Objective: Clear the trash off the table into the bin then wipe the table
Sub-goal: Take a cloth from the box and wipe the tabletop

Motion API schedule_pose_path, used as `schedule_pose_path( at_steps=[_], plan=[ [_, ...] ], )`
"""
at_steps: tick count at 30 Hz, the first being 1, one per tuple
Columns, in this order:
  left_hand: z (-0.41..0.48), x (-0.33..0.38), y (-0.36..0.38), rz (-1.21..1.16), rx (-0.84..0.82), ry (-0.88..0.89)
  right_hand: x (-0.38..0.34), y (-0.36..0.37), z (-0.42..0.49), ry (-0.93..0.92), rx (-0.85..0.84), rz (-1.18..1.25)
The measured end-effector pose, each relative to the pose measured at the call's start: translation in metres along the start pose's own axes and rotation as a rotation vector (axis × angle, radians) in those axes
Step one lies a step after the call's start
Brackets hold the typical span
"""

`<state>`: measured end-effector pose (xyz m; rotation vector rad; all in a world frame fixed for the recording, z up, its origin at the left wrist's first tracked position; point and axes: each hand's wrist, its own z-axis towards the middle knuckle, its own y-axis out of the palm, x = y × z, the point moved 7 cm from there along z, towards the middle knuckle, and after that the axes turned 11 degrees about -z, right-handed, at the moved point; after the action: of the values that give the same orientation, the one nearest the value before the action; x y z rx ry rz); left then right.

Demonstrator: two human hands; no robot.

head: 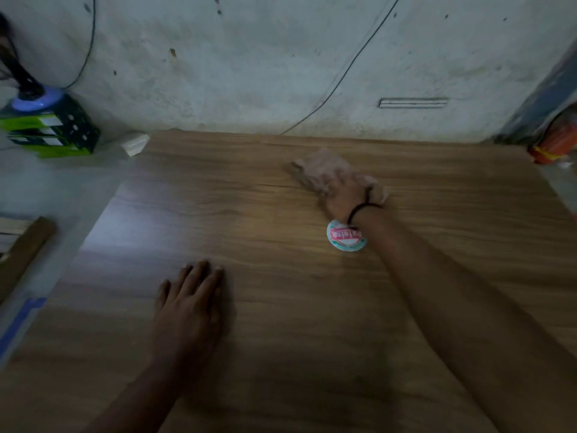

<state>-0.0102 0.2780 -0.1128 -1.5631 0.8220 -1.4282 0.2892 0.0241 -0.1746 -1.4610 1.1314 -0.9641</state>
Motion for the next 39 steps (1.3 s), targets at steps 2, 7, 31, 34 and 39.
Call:
schedule_pose_path(
  at_steps=[2,7,31,34,39],
  plan=[
    [0.001,0.002,-0.002,-0.007,0.008,0.000,0.048,0.001,0.029,0.108,-0.024,-0.012],
    [-0.001,0.002,-0.002,-0.011,-0.005,-0.001,-0.026,0.003,-0.037,0.026,0.024,-0.050],
    [0.002,-0.002,0.000,0.040,-0.038,-0.037,-0.114,-0.012,-0.231,-0.256,0.113,-0.015],
    [0.001,-0.002,0.000,0.060,-0.047,-0.043,-0.095,-0.004,-0.217,-0.384,0.061,-0.033],
    [0.001,0.002,-0.003,0.071,-0.028,-0.060,0.076,-0.007,-0.105,0.025,-0.036,-0.034]
  ],
)
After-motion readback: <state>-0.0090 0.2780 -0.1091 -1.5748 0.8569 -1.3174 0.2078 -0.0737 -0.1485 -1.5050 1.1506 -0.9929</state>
